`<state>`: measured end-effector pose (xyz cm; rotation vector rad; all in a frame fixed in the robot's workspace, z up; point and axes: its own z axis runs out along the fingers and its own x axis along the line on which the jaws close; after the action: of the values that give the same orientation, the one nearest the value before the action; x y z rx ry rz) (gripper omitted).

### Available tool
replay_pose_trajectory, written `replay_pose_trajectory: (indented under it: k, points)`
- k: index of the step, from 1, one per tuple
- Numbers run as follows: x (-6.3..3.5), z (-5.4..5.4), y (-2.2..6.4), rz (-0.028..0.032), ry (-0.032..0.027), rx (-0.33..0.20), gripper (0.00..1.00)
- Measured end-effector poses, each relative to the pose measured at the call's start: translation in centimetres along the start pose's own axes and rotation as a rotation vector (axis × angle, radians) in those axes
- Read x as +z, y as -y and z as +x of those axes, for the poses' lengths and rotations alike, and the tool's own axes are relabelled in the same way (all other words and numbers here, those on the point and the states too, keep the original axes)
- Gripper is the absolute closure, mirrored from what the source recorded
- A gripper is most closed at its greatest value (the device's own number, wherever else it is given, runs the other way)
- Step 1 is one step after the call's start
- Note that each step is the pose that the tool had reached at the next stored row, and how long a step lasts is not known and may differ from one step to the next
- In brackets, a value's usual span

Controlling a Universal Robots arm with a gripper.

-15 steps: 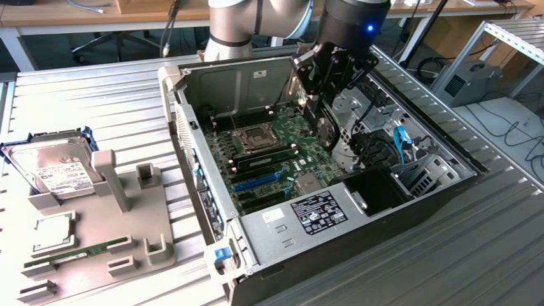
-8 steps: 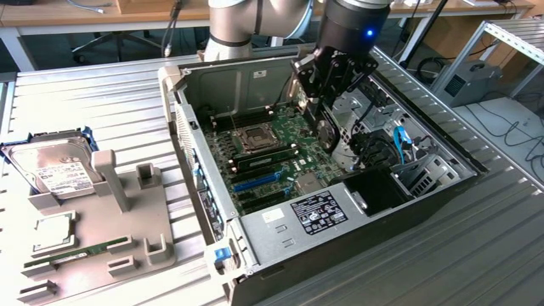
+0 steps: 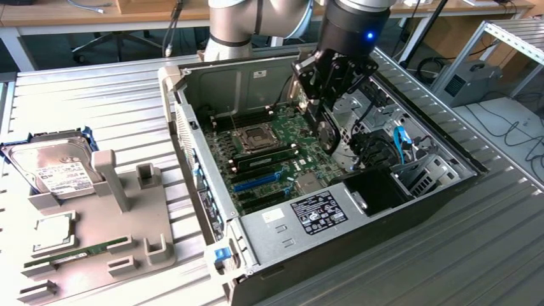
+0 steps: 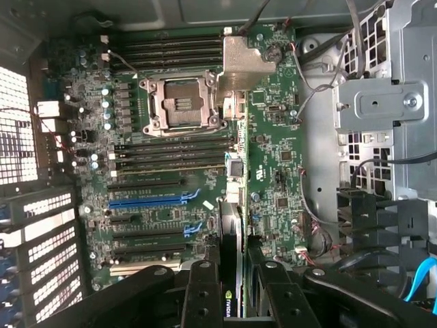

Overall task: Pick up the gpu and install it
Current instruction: 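Pick up the gpu and move the gpu toward the slot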

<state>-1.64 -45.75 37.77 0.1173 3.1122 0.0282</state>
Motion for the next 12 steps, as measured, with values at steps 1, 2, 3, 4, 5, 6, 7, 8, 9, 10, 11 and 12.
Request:
replay_pose_trajectory:
  k: [1, 2, 3, 4, 5, 6, 7, 8, 9, 10, 11, 12]
  points:
    - [0.03, -0.03, 0.00, 0.0000, 0.0000, 0.000, 0.74]
    - [0.07, -0.05, 0.00, 0.0000, 0.0000, 0.000, 0.74]
    - [0.11, -0.08, 0.00, 0.0001, 0.0000, 0.000, 0.74]
    - [0.16, -0.11, -0.01, 0.0001, 0.0000, 0.000, 0.74]
    - [0.19, -0.14, -0.01, 0.0001, 0.0000, 0.000, 0.74]
    - [0.23, -0.17, -0.01, 0.0000, 0.0000, 0.000, 0.74]
    - [0.27, -0.21, -0.01, 0.0000, 0.0000, 0.000, 0.74]
    - [0.30, -0.24, -0.01, 0.0000, 0.0000, 0.000, 0.74]
    - [0.34, -0.28, -0.01, 0.0001, 0.0000, 0.000, 0.74]
    - [0.37, -0.31, -0.02, 0.0001, 0.0000, 0.000, 0.74]
    - [0.40, -0.35, -0.02, 0.0000, 0.0000, 0.000, 0.74]
    - [0.43, -0.37, -0.02, 0.0001, 0.0000, 0.000, 0.74]
